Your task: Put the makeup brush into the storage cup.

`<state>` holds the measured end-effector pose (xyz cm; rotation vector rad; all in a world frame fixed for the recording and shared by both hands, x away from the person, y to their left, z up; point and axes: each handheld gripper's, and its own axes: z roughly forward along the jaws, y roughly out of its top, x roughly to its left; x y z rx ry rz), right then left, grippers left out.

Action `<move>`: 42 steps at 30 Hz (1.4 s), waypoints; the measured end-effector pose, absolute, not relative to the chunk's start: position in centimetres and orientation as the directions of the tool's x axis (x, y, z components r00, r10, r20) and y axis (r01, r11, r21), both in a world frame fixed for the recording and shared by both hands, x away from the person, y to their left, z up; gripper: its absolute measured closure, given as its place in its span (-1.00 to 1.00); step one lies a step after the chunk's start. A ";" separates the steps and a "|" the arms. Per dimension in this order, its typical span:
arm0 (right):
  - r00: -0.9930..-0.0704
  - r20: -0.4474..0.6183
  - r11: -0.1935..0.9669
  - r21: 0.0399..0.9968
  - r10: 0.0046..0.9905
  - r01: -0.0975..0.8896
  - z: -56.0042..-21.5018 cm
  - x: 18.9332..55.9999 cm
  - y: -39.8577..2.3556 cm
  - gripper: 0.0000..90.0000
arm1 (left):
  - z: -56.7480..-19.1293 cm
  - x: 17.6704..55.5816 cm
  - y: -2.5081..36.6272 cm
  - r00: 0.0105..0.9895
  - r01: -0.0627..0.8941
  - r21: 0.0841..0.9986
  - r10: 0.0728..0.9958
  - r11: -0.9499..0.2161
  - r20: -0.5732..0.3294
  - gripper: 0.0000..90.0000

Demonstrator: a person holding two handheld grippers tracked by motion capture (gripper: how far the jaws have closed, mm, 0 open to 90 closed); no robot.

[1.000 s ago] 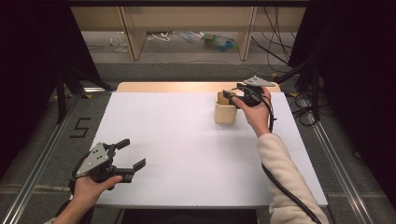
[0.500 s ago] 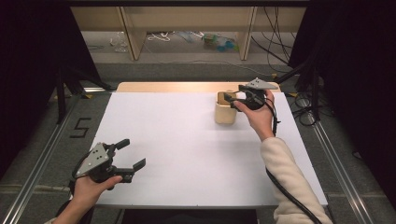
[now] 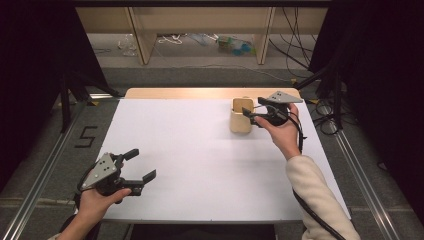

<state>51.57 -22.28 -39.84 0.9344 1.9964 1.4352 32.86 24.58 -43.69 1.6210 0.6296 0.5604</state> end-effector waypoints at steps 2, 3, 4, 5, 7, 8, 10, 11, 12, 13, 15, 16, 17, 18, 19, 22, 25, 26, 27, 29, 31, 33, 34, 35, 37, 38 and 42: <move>-0.643 -0.011 0.206 0.951 0.766 0.229 -39.9 51.3 -22.3 -0.51 | -43.7 32.9 24.6 0.733 0.084 0.991 0.680 -0.105 0.010 -0.85; -0.639 -0.012 0.209 0.950 0.769 0.233 -39.9 51.1 -22.4 -0.51 | -43.7 32.9 24.6 0.733 0.084 0.991 0.680 -0.104 0.009 -0.84; -0.639 -0.015 0.210 0.950 0.769 0.230 -39.9 50.9 -22.4 -0.51 | -43.7 32.9 24.6 0.733 0.084 0.991 0.680 -0.105 0.010 -0.85; -0.639 -0.015 0.214 0.948 0.769 0.235 -39.9 50.6 -22.5 -0.51 | -43.7 32.9 24.6 0.733 0.084 0.991 0.680 -0.104 0.009 -0.84; -0.646 -0.018 0.219 0.948 0.763 0.232 -40.0 50.3 -22.6 -0.51 | -43.7 32.8 24.5 0.733 0.090 0.991 0.680 -0.100 0.002 -0.85; -0.646 -0.021 0.220 0.948 0.763 0.229 -40.0 50.2 -22.6 -0.51 | -43.7 32.9 24.6 0.733 0.088 0.991 0.681 -0.102 0.006 -0.84; -0.651 -0.024 0.227 0.946 0.759 0.230 -40.2 49.9 -22.6 -0.51 | -43.7 32.9 24.6 0.733 0.085 0.991 0.680 -0.105 0.009 -0.85; -0.652 -0.022 0.232 0.943 0.758 0.237 -40.2 49.7 -22.7 -0.51 | -43.7 32.9 24.6 0.732 0.088 0.991 0.681 -0.101 0.005 -0.85; -0.653 -0.020 0.232 0.943 0.757 0.240 -40.2 49.6 -22.7 -0.51 | -43.7 32.9 24.6 0.733 0.087 0.991 0.680 -0.103 0.006 -0.84; -0.654 -0.021 0.230 0.944 0.756 0.236 -40.3 49.5 -22.7 -0.51 | -43.7 32.8 24.5 0.733 0.089 0.991 0.680 -0.101 0.003 -0.84; -0.650 -0.025 0.235 0.942 0.760 0.239 -40.3 49.3 -22.8 -0.51 | -43.7 32.9 24.6 0.733 0.085 0.991 0.680 -0.104 0.008 -0.85; -0.660 -0.022 0.237 0.942 0.751 0.239 -40.3 49.1 -22.8 -0.51 | -43.7 32.9 24.6 0.733 0.087 0.991 0.680 -0.104 0.007 -0.85; -0.656 -0.025 0.237 0.942 0.754 0.237 -40.3 49.0 -22.8 -0.51 | -43.7 32.9 24.6 0.733 0.087 0.991 0.680 -0.103 0.006 -0.84; -0.659 -0.026 0.239 0.942 0.751 0.235 -40.3 48.9 -22.8 -0.51 | -43.7 32.9 24.6 0.733 0.087 0.991 0.680 -0.103 0.006 -0.85; -0.663 -0.026 0.245 0.940 0.748 0.239 -40.2 48.7 -22.9 -0.51 | -43.7 32.9 24.6 0.733 0.087 0.991 0.680 -0.103 0.006 -0.85; -0.660 -0.028 0.240 0.943 0.750 0.232 -40.2 48.3 -22.9 -0.51 | -43.7 32.9 24.6 0.733 0.084 0.991 0.680 -0.104 0.009 -0.84; -0.666 -0.025 0.238 0.944 0.746 0.231 -40.2 47.9 -23.0 -0.50 | -43.7 32.8 24.6 0.732 0.087 0.991 0.681 -0.101 0.005 -0.85; -0.673 -0.024 0.239 0.944 0.740 0.230 -40.2 47.7 -23.0 -0.50 | -43.7 32.8 24.6 0.732 0.087 0.991 0.681 -0.101 0.005 -0.85; -0.668 -0.028 0.241 0.943 0.744 0.229 -40.1 47.6 -23.1 -0.50 | -43.7 32.9 24.6 0.733 0.084 0.991 0.681 -0.104 0.009 -0.85; -0.668 -0.027 0.234 0.947 0.744 0.222 -40.1 47.2 -23.2 -0.50 | -43.7 32.9 24.6 0.733 0.085 0.991 0.680 -0.104 0.009 -0.85; -0.679 -0.024 0.237 0.946 0.734 0.222 -40.1 46.9 -23.3 -0.50 | -43.7 32.9 24.6 0.733 0.085 0.991 0.680 -0.103 0.008 -0.85; -0.679 -0.021 0.230 0.948 0.733 0.220 -40.2 46.6 -23.4 -0.50 | -43.7 32.9 24.6 0.732 0.085 0.991 0.681 -0.103 0.008 -0.85; -0.683 -0.020 0.225 0.951 0.730 0.212 -40.2 46.4 -23.5 -0.50 | -43.7 32.9 24.6 0.732 0.085 0.991 0.681 -0.102 0.007 -0.84; -0.684 -0.022 0.231 0.949 0.729 0.216 -40.2 46.1 -23.5 -0.50 | -43.7 32.9 24.6 0.732 0.083 0.991 0.681 -0.104 0.010 -0.84; -0.692 -0.023 0.236 0.948 0.722 0.215 -40.1 45.7 -23.7 -0.50 | -43.7 32.8 24.5 0.732 0.091 0.991 0.682 -0.098 0.000 -0.85; -0.693 -0.022 0.224 0.953 0.721 0.203 -40.1 45.5 -23.7 -0.50 | -43.7 32.8 24.5 0.732 0.091 0.991 0.681 -0.098 0.001 -0.85; -0.708 -0.025 0.227 0.954 0.705 0.193 -40.0 44.6 -23.8 -0.51 | -43.7 32.9 24.6 0.732 0.086 0.991 0.681 -0.103 0.007 -0.85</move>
